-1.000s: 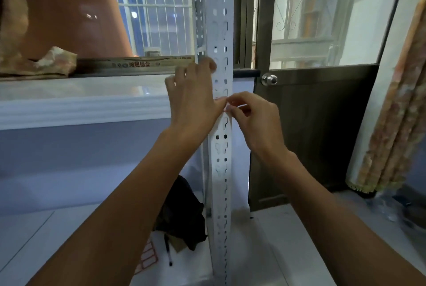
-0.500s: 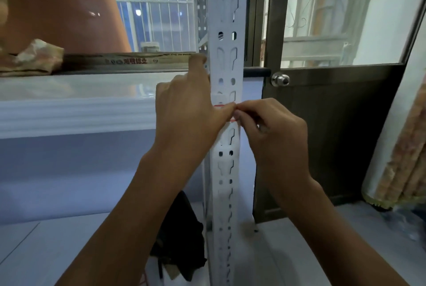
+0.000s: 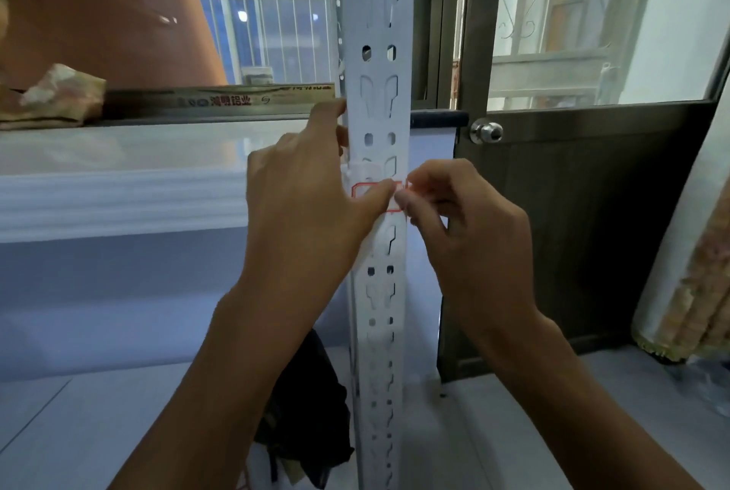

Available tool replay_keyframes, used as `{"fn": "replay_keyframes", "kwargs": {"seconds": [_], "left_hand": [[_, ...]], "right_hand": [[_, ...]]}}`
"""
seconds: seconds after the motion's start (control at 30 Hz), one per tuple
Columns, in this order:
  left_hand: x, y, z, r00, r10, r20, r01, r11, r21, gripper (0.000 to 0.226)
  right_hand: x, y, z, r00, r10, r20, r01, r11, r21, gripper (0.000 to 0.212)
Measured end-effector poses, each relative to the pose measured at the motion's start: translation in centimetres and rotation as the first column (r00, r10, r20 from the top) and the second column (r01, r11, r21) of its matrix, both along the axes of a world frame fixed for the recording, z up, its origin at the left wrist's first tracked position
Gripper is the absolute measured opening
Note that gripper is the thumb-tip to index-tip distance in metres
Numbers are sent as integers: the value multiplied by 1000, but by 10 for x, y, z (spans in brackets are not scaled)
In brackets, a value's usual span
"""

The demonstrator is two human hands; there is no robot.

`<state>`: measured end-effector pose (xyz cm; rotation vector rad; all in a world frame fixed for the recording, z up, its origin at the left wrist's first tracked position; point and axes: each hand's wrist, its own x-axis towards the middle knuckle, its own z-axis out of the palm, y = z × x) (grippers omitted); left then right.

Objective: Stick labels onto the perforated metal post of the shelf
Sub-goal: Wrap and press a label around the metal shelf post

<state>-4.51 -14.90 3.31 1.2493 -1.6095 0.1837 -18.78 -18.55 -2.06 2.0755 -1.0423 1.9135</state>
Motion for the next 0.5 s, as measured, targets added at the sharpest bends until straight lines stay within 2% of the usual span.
{"fn": "replay_keyframes", "kwargs": {"seconds": [0.17, 0.5], "left_hand": [[-3, 0, 0, 1000, 1, 3, -1, 1000, -31, 73], [-2, 2, -6, 1000, -16, -16, 15, 997, -76, 61]], "right_hand": [[-6, -5, -3, 995, -30, -96, 12, 984, -176, 12], [2, -2, -6, 992, -94, -86, 76, 979, -191, 5]]}}
